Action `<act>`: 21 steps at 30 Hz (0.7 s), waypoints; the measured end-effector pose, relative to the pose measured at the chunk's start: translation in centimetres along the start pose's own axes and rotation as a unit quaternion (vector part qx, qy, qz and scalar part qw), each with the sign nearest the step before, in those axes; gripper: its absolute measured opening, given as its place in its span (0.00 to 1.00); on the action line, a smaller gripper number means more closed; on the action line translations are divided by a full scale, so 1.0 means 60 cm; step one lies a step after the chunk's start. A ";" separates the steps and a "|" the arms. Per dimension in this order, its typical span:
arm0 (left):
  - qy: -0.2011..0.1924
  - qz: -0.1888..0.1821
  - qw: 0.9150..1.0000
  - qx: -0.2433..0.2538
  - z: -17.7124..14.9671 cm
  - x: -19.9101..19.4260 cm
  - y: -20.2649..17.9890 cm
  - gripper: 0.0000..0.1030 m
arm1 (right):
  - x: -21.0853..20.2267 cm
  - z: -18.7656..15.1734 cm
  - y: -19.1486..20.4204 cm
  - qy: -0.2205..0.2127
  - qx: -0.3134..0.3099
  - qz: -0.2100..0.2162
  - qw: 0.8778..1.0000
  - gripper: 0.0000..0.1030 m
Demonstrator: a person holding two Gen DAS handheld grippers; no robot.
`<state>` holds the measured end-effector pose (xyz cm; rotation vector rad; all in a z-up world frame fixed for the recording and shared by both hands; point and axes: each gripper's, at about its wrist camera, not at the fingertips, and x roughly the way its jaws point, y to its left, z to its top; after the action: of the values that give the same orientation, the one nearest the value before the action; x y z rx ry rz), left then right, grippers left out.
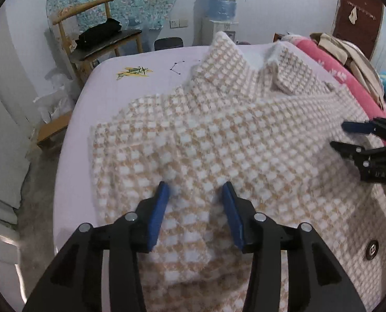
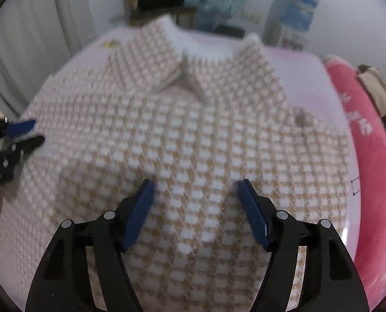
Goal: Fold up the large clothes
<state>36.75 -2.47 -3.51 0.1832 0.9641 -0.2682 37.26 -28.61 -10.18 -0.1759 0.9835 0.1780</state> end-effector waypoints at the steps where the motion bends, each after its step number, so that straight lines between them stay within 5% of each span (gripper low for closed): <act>1: 0.003 0.000 1.000 -0.005 0.001 -0.008 0.001 0.42 | -0.009 -0.001 0.000 0.007 0.010 -0.003 1.000 0.63; 4: -0.033 -0.021 0.999 0.006 -0.010 -0.055 -0.010 0.48 | -0.061 -0.018 0.019 -0.020 0.011 0.008 1.000 0.65; 7: 0.004 -0.007 1.000 0.022 -0.033 -0.029 -0.025 0.56 | -0.044 -0.057 0.048 0.007 0.003 0.020 1.000 0.68; 10: -0.006 0.001 1.000 0.022 -0.044 -0.022 -0.028 0.57 | -0.051 -0.067 0.044 -0.001 0.020 0.020 1.000 0.70; 15: -0.014 -0.010 1.000 -0.014 -0.053 -0.077 -0.020 0.58 | -0.108 -0.094 0.021 -0.020 0.084 0.037 0.996 0.71; 21: 0.000 -0.029 0.999 -0.034 -0.132 -0.143 -0.033 0.71 | -0.186 -0.186 0.017 -0.036 0.116 0.045 0.992 0.82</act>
<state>25.28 -0.96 -0.90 0.0925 0.9785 -0.2885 21.94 -30.92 -6.94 0.0886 0.9326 0.1501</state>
